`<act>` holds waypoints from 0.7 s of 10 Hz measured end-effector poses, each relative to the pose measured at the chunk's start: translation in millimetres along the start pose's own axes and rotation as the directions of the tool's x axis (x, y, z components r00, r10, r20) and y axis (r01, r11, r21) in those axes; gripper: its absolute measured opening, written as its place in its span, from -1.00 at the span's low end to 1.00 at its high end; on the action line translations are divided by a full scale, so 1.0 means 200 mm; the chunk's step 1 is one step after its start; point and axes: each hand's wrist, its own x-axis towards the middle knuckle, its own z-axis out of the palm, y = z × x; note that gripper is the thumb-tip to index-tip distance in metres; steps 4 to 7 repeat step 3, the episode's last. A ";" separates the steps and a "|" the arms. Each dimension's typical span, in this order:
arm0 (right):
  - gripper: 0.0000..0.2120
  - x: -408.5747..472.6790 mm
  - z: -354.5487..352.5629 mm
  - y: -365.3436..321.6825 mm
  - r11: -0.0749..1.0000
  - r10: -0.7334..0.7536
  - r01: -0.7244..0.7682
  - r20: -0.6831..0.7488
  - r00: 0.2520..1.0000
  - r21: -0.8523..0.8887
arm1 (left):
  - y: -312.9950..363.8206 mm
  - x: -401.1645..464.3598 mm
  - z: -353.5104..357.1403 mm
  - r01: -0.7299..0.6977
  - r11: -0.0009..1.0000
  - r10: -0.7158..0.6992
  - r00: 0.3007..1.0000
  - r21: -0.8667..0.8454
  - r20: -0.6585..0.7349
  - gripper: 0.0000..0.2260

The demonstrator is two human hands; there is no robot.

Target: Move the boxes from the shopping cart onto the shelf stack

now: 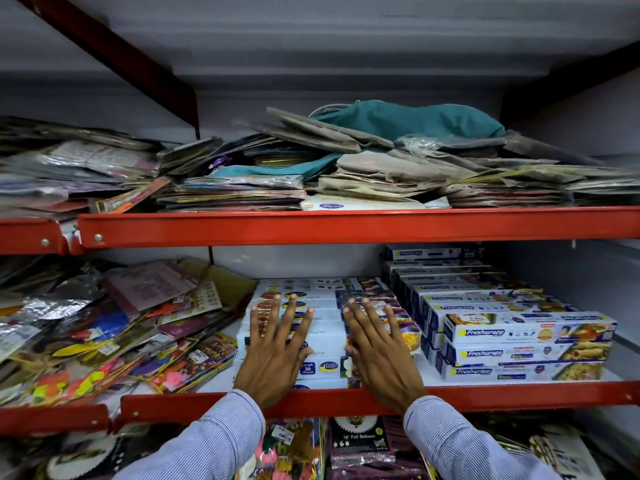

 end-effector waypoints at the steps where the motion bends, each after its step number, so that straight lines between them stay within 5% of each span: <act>1: -0.43 0.00 -0.01 -0.01 1.000 0.001 -0.001 0.002 1.000 -0.002 | 0.00 0.00 0.00 0.011 1.000 -0.011 1.000 0.004 0.018 -0.43; 7: -0.43 -0.02 -0.06 -0.05 0.997 0.048 -0.046 -0.032 0.998 0.055 | 0.02 -0.03 -0.05 0.016 1.000 -0.016 1.000 -0.011 0.002 -0.41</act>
